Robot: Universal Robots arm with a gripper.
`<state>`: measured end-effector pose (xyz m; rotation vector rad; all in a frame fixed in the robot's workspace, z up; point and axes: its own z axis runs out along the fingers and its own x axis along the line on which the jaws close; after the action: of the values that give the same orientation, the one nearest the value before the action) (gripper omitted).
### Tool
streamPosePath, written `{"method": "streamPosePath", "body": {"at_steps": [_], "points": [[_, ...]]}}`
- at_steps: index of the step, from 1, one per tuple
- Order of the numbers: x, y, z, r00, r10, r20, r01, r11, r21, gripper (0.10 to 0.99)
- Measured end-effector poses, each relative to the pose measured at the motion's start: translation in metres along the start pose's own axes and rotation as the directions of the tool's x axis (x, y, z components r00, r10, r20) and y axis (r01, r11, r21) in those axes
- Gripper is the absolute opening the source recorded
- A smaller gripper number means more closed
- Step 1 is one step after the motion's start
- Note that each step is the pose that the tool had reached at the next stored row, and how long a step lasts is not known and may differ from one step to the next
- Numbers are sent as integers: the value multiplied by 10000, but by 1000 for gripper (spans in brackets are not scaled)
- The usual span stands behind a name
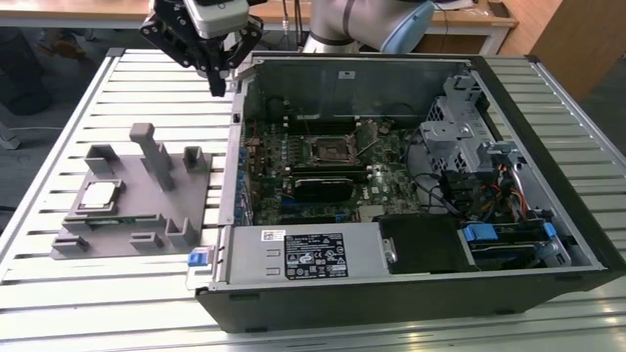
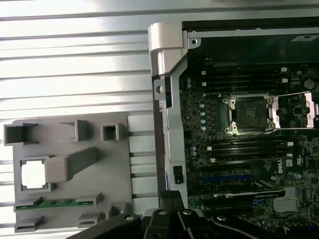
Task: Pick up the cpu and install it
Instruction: 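Reach for the cpu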
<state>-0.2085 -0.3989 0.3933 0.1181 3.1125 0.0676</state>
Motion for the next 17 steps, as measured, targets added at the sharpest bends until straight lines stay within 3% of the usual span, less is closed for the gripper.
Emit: {"method": "streamPosePath", "body": {"at_steps": [17], "points": [[371,-28,-9,10000,0,0,0,10000,0,106]]}}
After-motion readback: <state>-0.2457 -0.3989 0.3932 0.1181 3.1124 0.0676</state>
